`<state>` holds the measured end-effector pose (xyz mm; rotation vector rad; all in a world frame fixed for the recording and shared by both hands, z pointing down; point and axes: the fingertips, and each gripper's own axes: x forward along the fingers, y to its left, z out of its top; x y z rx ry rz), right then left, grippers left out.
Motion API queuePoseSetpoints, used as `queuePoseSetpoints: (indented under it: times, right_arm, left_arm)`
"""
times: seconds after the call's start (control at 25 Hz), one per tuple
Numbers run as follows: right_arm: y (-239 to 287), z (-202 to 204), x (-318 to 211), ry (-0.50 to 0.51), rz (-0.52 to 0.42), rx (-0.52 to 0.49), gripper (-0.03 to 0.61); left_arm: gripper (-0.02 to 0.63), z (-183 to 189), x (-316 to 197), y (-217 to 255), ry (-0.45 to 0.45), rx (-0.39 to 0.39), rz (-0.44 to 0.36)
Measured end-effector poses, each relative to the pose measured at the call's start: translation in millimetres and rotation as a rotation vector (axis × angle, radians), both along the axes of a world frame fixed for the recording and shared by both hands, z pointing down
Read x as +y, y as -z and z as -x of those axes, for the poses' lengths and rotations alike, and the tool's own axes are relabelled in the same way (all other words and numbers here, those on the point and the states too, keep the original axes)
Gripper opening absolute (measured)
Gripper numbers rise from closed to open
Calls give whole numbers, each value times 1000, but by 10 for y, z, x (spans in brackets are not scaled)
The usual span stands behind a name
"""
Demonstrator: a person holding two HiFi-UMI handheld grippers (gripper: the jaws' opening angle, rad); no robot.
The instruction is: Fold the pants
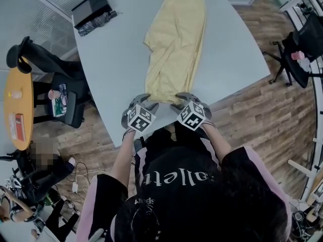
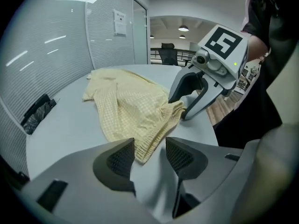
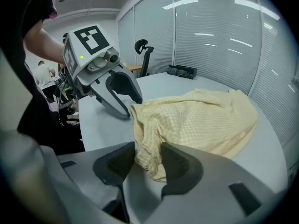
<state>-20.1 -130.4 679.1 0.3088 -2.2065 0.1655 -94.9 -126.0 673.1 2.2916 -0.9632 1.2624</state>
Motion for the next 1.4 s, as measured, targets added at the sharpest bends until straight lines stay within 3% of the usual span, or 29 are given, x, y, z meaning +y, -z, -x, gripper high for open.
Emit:
queuePoseSetpoints:
  times: [0.08,0.32,0.52,0.6,0.64,0.72,0.96,1.12,1.4]
  right_arm:
    - [-25,-19,-24,-29,-7,-1,145]
    - [55,-45,-98,-159,105,-101,120]
    - [251,-59,-139,-227,143,-187,115]
    - [347,-67,-155,-252,155,-220,114]
    - [387,-77,-164,-261,156,-229,114]
    - [458,-91,-175,-274,151,-239,114]
    - [727,-169,-248,-330,136,-289,114]
    - [957,-222,-302,-393,162,-358,114]
    - [1553,-338,-380,-447,173,-485,113]
  left_arm:
    - [212,-4,-17,-31,-33,-20,-2]
    - [212,-4,-51,-119,-86,-45,2]
    - [206,9,-39,-120,-100,-34,-11]
    - [177,6,-44,-109,-101,-41,-30]
    - [125,3,-54,-94,-99,-42,-42]
    - [122,-13,-69,-46,-92,-24,-59]
    - [110,-66,-128,299,-59,98,-106]
    - [103,-34,-168,724,-17,260,-155]
    - [95,-114,-224,1613,-49,538,-279]
